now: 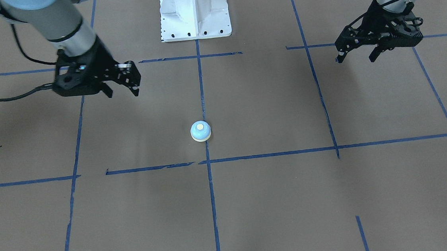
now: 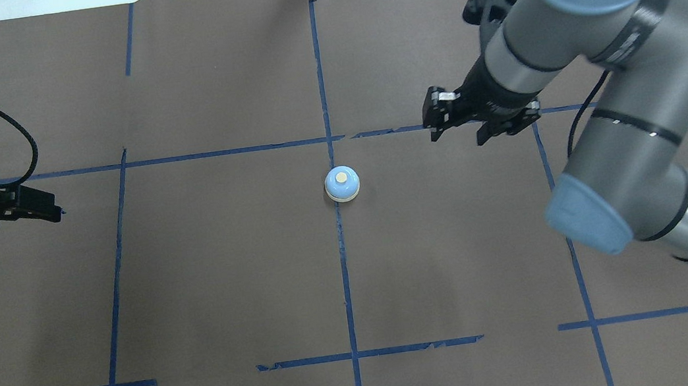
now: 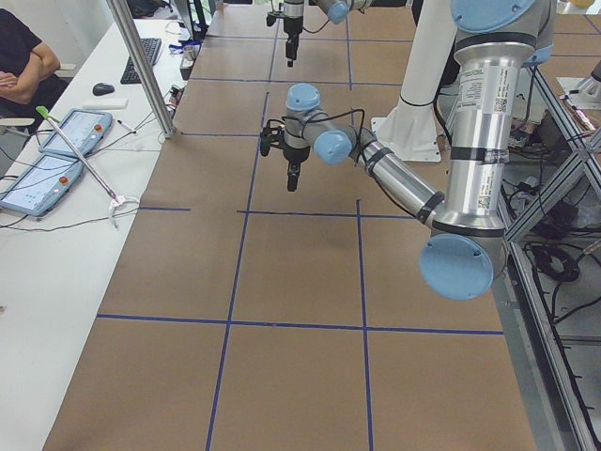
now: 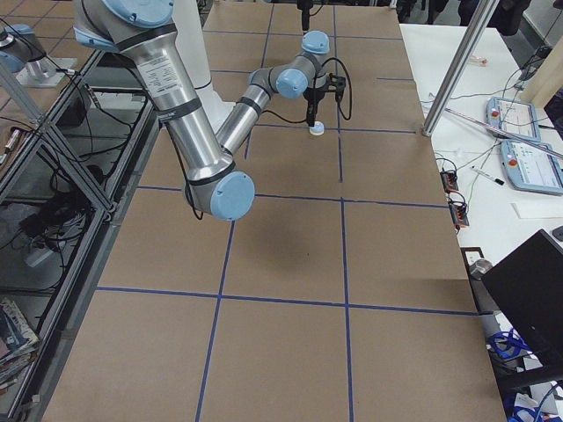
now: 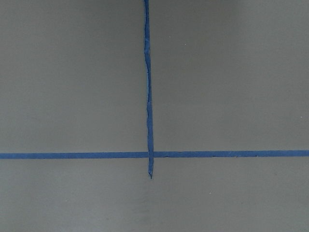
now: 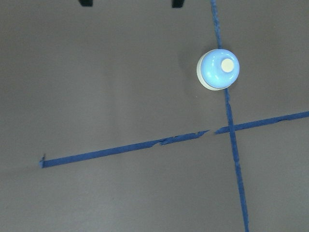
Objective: Place and press bell with both arms
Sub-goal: 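Lower the right gripper onto the bell top and press it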
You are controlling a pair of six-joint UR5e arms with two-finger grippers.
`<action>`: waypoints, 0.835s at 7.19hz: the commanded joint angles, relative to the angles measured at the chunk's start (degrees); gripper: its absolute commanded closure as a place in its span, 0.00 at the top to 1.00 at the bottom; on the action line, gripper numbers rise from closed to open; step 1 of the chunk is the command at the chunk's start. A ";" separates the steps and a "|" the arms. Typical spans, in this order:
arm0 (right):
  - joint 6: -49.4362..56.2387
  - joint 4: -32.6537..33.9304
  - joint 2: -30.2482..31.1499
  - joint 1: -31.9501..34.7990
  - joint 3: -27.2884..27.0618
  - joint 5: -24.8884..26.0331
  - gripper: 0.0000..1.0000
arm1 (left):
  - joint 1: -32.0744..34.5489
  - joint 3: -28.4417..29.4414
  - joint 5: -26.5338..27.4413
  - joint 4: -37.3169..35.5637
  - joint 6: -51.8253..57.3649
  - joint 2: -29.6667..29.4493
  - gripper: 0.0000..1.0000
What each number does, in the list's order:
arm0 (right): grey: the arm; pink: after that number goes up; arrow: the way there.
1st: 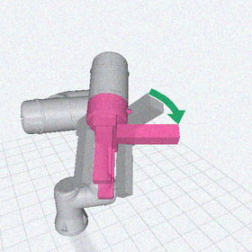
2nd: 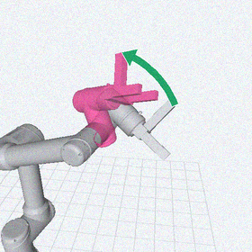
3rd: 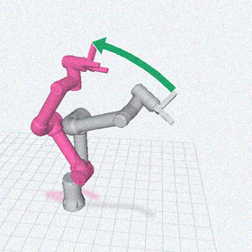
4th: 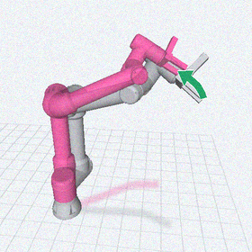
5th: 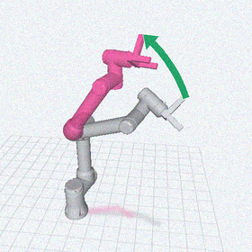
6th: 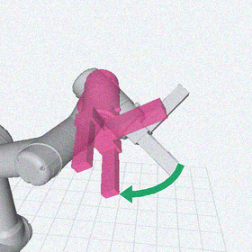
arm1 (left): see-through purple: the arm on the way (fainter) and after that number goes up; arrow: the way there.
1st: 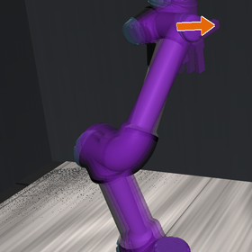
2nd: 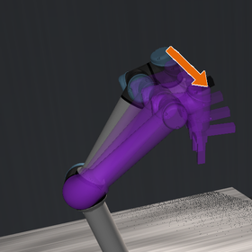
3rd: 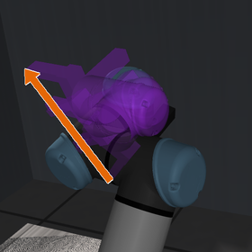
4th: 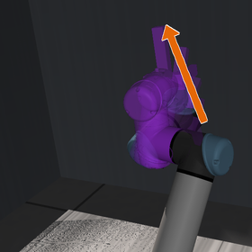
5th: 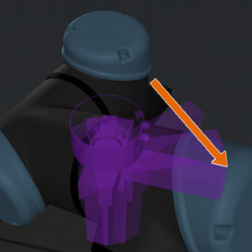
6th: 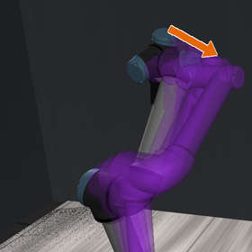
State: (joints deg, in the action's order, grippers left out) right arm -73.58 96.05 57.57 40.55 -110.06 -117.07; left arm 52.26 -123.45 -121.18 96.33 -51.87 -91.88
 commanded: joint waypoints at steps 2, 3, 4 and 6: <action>-12.58 -10.87 -9.84 -6.79 17.79 4.48 0.00 | 0.21 -1.00 0.24 0.00 -0.07 1.18 1.00; -18.03 -21.24 -11.15 -7.06 25.00 4.65 0.00 | 0.21 -1.01 0.24 0.00 -0.07 1.18 1.00; -18.17 -21.51 -12.04 -7.15 26.64 4.74 0.00 | 0.21 -1.35 0.24 0.00 -0.16 1.18 1.00; -18.26 -21.51 -12.22 -8.03 27.61 5.97 0.00 | 0.21 -2.32 0.24 0.00 -0.16 2.31 1.00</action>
State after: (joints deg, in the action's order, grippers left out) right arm -91.57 75.02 45.60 32.99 -83.65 -111.85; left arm 52.47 -125.27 -120.94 96.33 -51.98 -90.08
